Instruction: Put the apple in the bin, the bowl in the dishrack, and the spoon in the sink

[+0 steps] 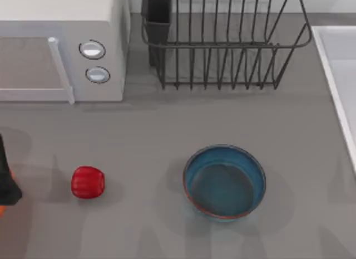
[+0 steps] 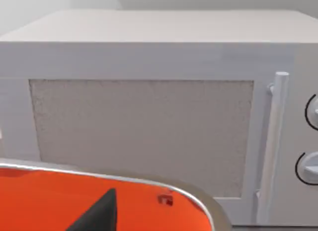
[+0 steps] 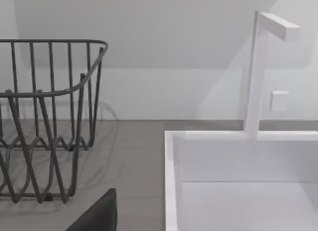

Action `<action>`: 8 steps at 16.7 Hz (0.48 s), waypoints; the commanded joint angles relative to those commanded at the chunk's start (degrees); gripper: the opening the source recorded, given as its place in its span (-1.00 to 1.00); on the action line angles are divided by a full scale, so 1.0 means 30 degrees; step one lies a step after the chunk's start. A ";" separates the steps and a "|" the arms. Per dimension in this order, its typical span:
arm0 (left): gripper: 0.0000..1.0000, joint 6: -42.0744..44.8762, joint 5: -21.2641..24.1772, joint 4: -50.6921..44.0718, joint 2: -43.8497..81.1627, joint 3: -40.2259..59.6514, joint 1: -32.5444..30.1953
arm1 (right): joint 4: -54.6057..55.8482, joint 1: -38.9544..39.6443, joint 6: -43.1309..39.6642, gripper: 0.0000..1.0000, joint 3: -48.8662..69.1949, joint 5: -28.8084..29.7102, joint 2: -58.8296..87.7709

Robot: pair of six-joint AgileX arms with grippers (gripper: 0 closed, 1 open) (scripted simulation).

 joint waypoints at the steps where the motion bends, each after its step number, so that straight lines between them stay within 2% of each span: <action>1: 1.00 0.0000 0.0000 0.0000 0.0000 0.0000 0.0000 | 0.0000 0.0000 0.0000 1.00 0.0000 0.0000 0.0000; 5: 1.00 -0.0394 0.0025 -0.0977 0.1198 0.1157 -0.0473 | 0.0000 0.0000 0.0000 1.00 0.0000 0.0000 0.0000; 8: 1.00 -0.1181 0.0039 -0.2948 0.4187 0.3605 -0.1382 | 0.0000 0.0000 0.0000 1.00 0.0000 0.0000 0.0000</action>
